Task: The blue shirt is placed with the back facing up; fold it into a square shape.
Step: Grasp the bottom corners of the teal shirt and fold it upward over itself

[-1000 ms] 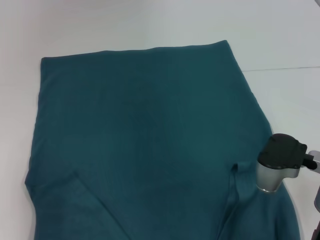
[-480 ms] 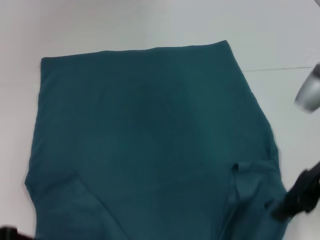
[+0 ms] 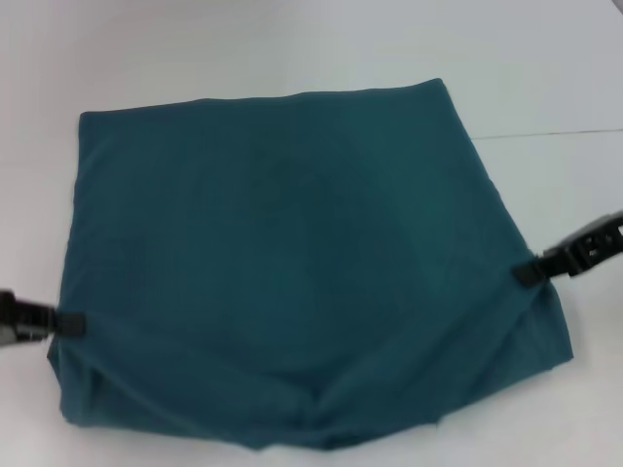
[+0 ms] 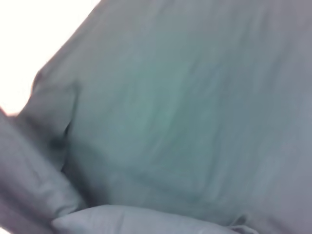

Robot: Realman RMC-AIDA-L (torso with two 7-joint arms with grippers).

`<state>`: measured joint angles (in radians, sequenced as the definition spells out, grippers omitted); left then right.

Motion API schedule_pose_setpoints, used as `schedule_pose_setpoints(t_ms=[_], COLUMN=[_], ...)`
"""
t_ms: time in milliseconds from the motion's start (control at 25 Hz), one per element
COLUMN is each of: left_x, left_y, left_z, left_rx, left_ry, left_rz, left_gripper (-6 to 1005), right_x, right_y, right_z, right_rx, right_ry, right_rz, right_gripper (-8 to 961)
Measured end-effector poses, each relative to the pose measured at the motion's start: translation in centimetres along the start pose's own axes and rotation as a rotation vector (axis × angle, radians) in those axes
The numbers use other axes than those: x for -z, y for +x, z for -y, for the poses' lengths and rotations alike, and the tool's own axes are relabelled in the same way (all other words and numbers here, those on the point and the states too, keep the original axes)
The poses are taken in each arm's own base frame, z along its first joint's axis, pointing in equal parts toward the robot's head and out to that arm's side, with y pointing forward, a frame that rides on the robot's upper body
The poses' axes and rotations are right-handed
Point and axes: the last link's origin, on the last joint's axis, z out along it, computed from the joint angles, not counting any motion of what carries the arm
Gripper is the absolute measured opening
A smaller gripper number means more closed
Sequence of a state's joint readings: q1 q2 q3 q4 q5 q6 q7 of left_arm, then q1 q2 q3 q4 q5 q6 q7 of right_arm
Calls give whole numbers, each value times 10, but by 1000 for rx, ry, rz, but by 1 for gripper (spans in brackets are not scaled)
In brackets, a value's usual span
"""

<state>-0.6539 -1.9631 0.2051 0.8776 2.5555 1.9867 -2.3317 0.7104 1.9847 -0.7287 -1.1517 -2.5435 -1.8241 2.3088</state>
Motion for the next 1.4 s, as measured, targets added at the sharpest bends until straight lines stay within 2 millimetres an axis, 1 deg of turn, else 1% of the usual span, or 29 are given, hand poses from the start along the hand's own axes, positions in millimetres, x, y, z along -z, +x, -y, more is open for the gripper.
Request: schedule_pose_setpoints(t_ms=[80, 280, 360, 680, 840, 1120, 1400], left_x=[-2, -13, -15, -19, -27, -40, -65], left_y=[8, 25, 31, 46, 50, 60, 69], left_z=[1, 10, 13, 25, 27, 26, 23], left_rx=[-7, -5, -10, -19, -26, -86, -159], left_ry=[0, 6, 13, 67, 70, 91, 111], left_rz=[-46, -186, -238, -370, -396, -405, -395], left_gripper=[22, 22, 23, 22, 21, 21, 22], right_x=[-1, -4, -5, -7, -14, -30, -48], right_y=[-4, -13, -17, -37, -46, -53, -56], right_z=[2, 2, 3, 16, 23, 36, 37], right_rx=[-14, -24, -30, -51, -61, -106, -108], right_ry=[9, 11, 22, 127, 176, 249, 308], right_rz=[35, 109, 144, 282, 338, 413, 436], right_gripper=[57, 57, 57, 57, 56, 56, 56])
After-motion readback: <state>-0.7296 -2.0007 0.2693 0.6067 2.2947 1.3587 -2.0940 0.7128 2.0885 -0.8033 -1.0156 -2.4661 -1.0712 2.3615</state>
